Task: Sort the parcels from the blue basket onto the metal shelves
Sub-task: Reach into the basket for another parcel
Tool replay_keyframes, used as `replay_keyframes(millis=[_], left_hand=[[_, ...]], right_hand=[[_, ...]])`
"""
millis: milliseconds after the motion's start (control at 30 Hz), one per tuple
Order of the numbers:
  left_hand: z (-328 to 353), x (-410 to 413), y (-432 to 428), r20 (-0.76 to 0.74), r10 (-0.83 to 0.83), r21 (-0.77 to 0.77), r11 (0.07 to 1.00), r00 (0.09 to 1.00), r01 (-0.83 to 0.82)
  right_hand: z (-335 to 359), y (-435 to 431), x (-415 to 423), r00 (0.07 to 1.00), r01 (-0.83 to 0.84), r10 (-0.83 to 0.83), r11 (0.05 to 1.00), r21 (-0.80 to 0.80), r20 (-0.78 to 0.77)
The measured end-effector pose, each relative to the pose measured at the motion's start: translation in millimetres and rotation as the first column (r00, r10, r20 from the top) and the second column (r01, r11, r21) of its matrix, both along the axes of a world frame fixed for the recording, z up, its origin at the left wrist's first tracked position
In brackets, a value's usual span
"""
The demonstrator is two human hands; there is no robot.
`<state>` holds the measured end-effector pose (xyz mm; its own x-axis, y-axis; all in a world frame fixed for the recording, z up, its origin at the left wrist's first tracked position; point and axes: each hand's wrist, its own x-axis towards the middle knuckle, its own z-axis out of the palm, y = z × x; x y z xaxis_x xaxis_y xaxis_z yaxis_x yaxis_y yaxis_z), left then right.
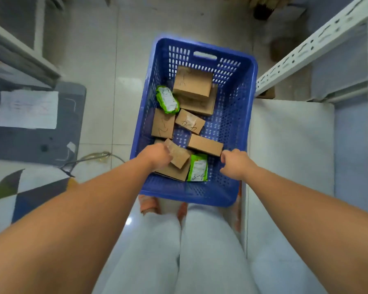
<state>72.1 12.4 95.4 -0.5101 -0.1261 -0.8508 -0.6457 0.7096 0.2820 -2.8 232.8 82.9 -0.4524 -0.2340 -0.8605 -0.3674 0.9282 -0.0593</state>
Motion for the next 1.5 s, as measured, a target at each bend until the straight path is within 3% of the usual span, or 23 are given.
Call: replay_keyframes(millis=[133,233,367,567,733,1000,1133,1300,1400,1500], left_hand=[[-67.6,16.2,7.5,0.040,0.100,0.121,0.987,0.994,-0.104],[-112.8,20.7,7.5,0.022,0.182,0.147,0.972,0.983,-0.183],[-160.8,19.5,9.7,0.028,0.329,0.152,0.932,0.944,-0.329],[-234.9,29.3,16.9,0.083,0.120,0.108,0.986,0.989,-0.128],[-278.3,39.4,18.0,0.160,0.241,0.152,0.952,0.957,-0.265],[-308.6,40.7,15.6,0.198,0.308,0.156,0.927,0.930,-0.341],[-302.1,42.1,8.4,0.184,0.328,0.132,0.926,0.927,-0.354],[-271.6,43.5,-0.5,0.183,0.401,0.091,0.902,0.898,-0.421],[-240.9,33.4,1.2,0.105,0.345,0.098,0.930,0.933,-0.355],[-208.7,16.1,6.0,-0.048,0.272,0.090,0.959,0.961,-0.267]], right_hand=[[-65.8,3.0,-1.9,0.993,0.084,-0.092,0.990,0.111,0.069],[-102.5,0.7,-5.2,0.984,0.176,-0.174,0.981,0.078,-0.037],[-150.0,-5.6,-10.9,0.978,0.155,-0.147,0.987,0.043,-0.145],[-233.5,-10.2,-28.0,0.984,0.033,-0.009,0.991,0.133,-0.179],[-285.0,-24.4,-29.6,0.972,0.096,-0.064,0.986,0.136,-0.225],[-327.8,-43.8,-23.7,0.947,-0.046,0.093,0.987,0.157,-0.308],[-314.1,-42.9,-27.9,0.944,0.162,-0.155,0.987,-0.003,-0.291],[-268.7,-32.0,-47.7,0.829,0.410,-0.478,0.872,-0.266,-0.290],[-231.1,-28.9,-63.9,0.736,0.586,-0.665,0.719,-0.375,-0.127],[-185.7,-27.8,-76.3,0.710,0.647,-0.703,0.627,-0.433,0.043]])
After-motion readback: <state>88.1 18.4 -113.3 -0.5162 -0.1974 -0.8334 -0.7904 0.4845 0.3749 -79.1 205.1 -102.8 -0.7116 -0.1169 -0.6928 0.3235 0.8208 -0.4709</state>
